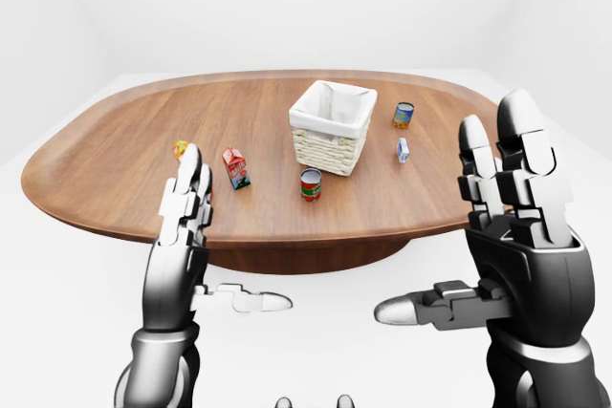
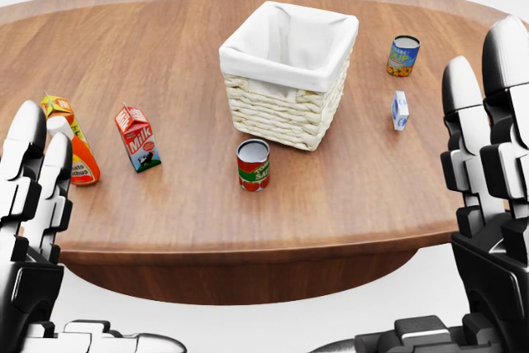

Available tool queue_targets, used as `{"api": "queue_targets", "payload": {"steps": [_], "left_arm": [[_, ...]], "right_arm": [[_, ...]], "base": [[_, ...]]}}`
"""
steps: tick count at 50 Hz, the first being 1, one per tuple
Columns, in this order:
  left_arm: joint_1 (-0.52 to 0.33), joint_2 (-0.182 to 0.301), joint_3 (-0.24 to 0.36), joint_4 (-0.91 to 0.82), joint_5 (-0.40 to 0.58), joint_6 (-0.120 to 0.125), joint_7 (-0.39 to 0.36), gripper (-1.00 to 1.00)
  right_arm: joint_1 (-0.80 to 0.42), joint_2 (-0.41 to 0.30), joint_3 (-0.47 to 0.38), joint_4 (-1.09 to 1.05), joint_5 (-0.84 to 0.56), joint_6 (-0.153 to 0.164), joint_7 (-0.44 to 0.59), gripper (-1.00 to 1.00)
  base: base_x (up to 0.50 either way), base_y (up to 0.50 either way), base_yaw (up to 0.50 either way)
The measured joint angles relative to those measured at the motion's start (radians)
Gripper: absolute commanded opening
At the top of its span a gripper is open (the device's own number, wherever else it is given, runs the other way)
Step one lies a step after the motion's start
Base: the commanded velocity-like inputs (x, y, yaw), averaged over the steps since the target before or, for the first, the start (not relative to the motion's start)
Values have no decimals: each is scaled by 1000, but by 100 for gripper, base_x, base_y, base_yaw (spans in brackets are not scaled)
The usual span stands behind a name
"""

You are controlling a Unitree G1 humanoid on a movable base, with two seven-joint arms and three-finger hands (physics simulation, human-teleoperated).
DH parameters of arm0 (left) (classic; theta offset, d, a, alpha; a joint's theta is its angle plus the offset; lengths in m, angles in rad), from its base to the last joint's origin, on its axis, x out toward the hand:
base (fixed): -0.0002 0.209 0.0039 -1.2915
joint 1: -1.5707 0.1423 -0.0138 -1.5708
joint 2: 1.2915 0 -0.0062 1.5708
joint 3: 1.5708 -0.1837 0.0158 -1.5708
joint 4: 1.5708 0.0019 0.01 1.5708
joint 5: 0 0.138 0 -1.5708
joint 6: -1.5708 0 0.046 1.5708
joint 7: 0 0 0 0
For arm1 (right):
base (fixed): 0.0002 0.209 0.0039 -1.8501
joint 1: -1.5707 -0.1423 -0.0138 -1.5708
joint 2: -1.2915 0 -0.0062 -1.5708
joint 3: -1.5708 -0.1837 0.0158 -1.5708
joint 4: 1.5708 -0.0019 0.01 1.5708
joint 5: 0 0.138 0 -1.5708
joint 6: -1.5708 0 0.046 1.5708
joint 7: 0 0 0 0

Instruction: Pick the milk and place it in the basket.

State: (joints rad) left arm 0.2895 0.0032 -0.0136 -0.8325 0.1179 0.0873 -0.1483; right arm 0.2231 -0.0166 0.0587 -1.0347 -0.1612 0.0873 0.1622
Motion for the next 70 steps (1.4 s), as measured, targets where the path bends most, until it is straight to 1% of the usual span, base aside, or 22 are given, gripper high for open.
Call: {"api": "queue_targets", "payload": {"steps": [14,32,70], "left_arm": [[3,2,-6,10,5,0,4,100],[7,4,-12,11,6,0,6,100],[14,6,-20,18,7,0,5,100]], "right_arm": [[3,2,-6,-10,18,0,1,100],[6,3,-11,-12,38,0,2,100],[13,3,-4,-12,35,0,3,100]], "base": [[4,0,0],[28,0,0],[29,0,0]]}}
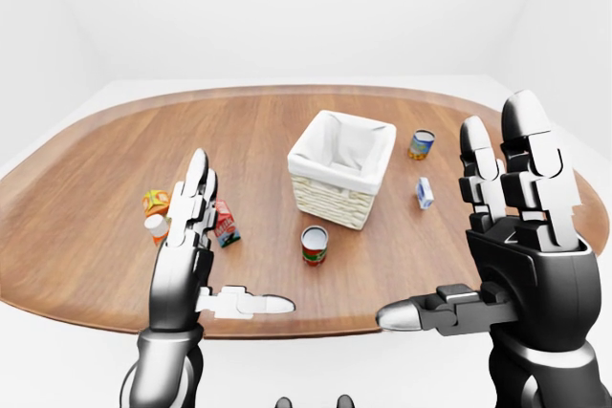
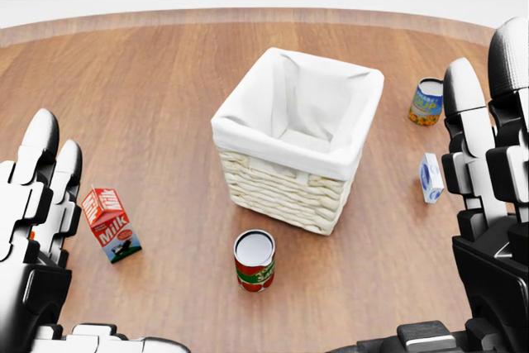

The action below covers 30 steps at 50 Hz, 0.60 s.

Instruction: Pick the milk and place it in the basket.

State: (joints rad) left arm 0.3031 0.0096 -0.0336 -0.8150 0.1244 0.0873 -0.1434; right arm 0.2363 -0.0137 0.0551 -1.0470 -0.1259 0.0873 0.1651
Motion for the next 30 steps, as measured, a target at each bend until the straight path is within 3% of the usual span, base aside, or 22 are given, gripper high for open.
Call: {"api": "queue_targets", "payload": {"steps": [30], "left_arm": [[2,4,-12,7,4,0,6,100]], "right_arm": [[8,0,3,0,1,0,4,100]], "base": [[29,0,0]]}}
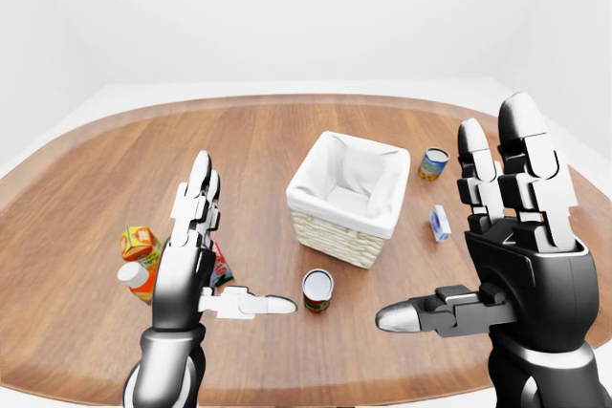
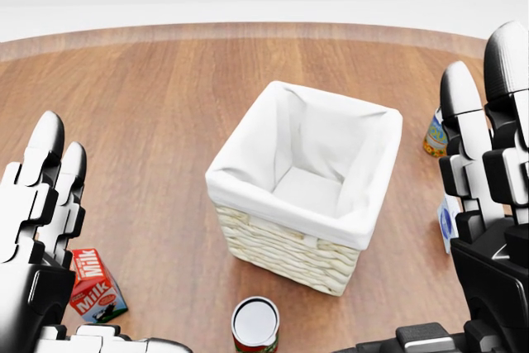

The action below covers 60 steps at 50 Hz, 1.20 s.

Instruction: Pick the milk and place it in the basket.

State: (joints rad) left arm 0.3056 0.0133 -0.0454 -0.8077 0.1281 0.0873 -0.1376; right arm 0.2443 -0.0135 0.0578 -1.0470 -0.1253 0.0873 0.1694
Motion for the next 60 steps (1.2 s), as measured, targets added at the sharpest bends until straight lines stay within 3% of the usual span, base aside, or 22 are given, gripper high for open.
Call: {"api": "queue_targets", "payload": {"steps": [33,60], "left_arm": [[-3,0,8,0,-3,0,-2,100],[-115,-11,212,28,-35,0,-50,100]], "right_arm": [[5,-1,6,0,0,0,-2,100],[15,-2,11,0,-1,0,-3,100]], "base": [[27,0,0],[0,0,0]]}}
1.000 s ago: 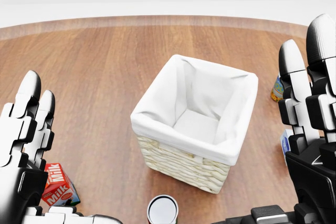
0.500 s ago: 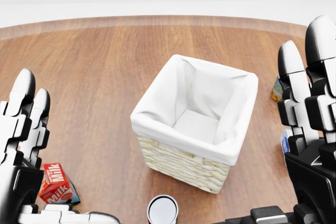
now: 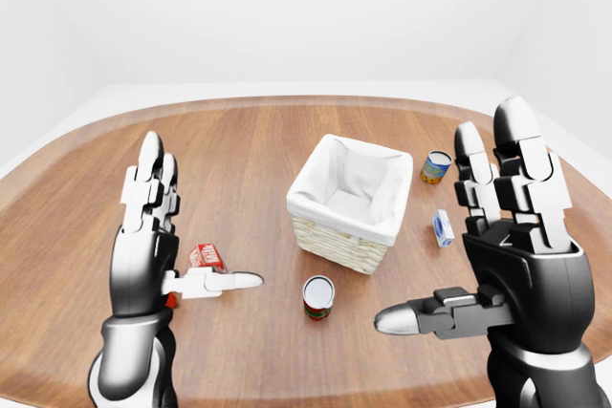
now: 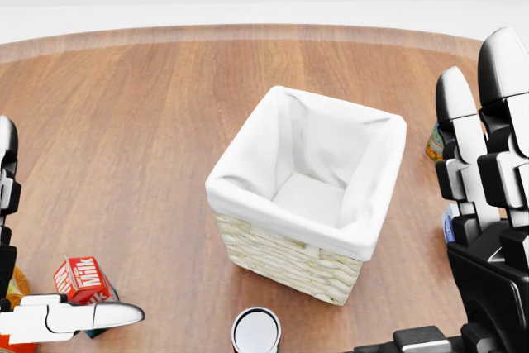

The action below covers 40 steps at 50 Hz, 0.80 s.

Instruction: Pick the milk and place it in the basket.

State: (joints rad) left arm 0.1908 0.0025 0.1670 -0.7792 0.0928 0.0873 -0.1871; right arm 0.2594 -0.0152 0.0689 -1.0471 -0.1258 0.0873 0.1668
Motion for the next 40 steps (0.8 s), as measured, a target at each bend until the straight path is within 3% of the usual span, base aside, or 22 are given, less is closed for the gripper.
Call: {"api": "queue_targets", "payload": {"steps": [25,40], "left_arm": [[-76,30,52,202,-22,-2,31,100],[-95,43,56,289,-20,-31,54,100]], "right_arm": [[-1,1,0,0,1,0,-1,100],[-2,2,-2,0,2,0,-3,100]], "base": [[0,0,0],[0,0,0]]}}
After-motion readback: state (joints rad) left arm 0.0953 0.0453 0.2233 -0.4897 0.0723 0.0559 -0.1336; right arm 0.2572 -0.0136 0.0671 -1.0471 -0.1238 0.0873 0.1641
